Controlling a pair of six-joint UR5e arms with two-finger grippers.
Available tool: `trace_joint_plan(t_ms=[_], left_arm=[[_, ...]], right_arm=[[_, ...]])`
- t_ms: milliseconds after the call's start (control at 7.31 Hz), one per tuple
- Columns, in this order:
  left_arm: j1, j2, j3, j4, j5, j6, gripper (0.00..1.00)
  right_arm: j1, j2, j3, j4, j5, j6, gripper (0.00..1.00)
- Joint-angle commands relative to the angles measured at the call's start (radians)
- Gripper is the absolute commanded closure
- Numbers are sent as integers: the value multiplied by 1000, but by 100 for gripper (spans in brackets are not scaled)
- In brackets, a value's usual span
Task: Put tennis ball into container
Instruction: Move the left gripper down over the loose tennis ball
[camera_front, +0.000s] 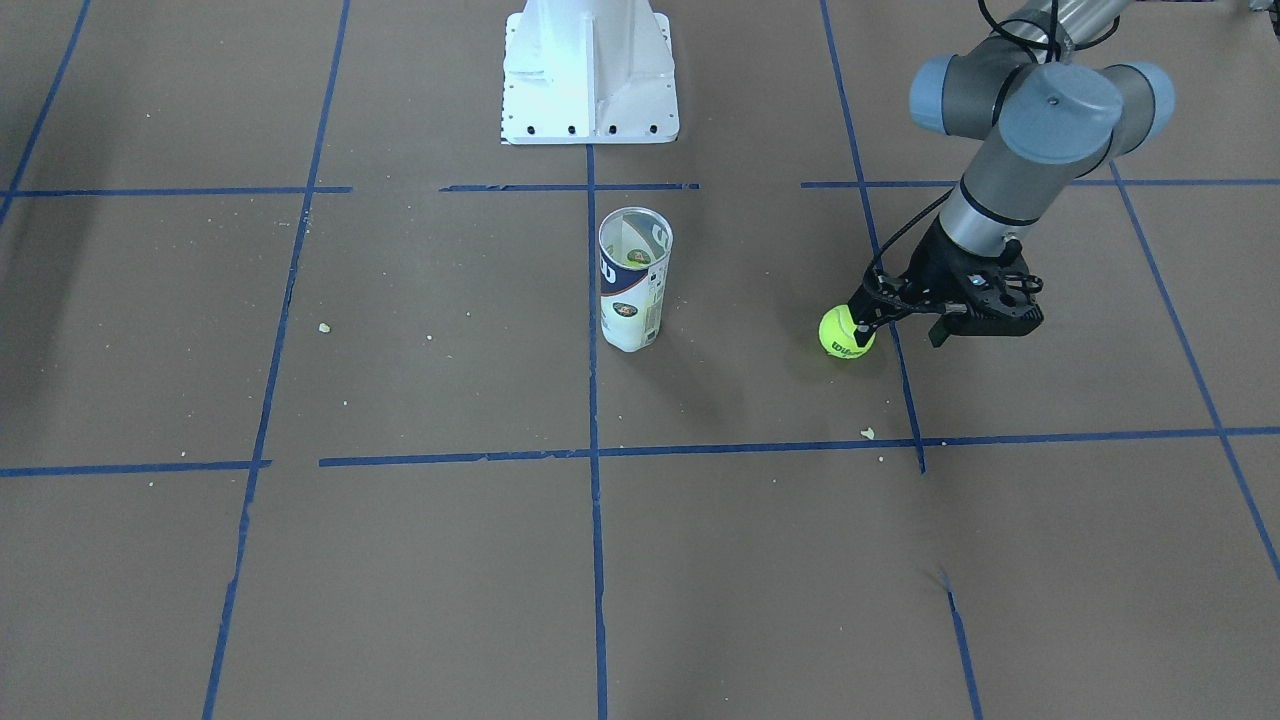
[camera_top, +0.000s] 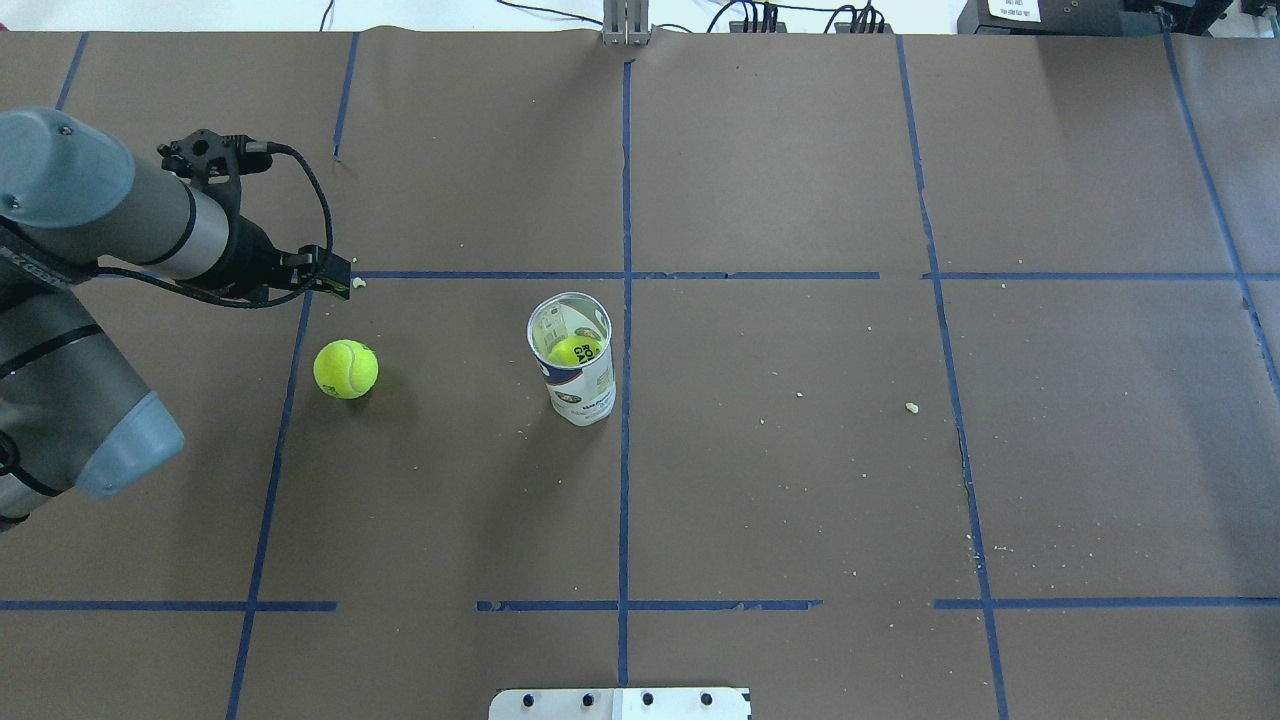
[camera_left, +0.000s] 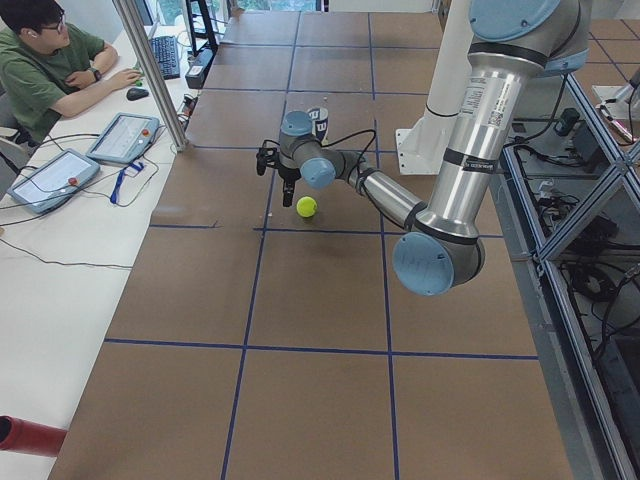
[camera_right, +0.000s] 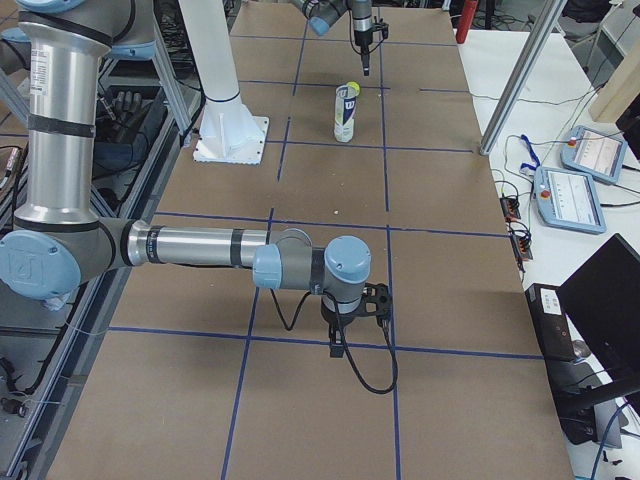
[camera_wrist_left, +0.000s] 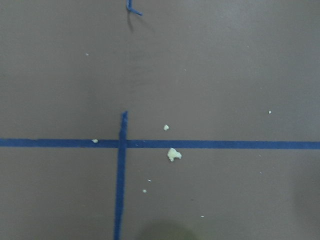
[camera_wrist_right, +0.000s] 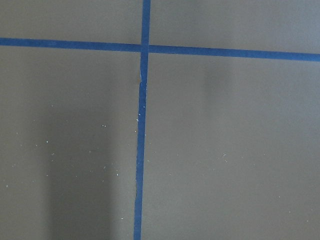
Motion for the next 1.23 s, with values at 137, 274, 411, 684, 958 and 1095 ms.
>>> trace_joint_plan(t_ms=[137, 274, 411, 684, 958, 1095], left_arm=[[72, 1, 26, -25, 57, -60, 0], [76, 1, 35, -24, 57, -60, 0], [95, -1, 43, -25, 74, -60, 0], [138, -4, 68, -27, 94, -87, 0], [142, -5, 75, -25, 94, -86, 11], [142, -5, 71, -25, 91, -87, 70]], right_arm=[[0, 1, 0, 0, 0, 0, 0], [0, 1, 0, 0, 0, 0, 0], [0, 0, 0, 0, 0, 0, 0], [0, 0, 0, 0, 0, 0, 0], [0, 0, 0, 0, 0, 0, 0], [0, 0, 0, 0, 0, 0, 0]])
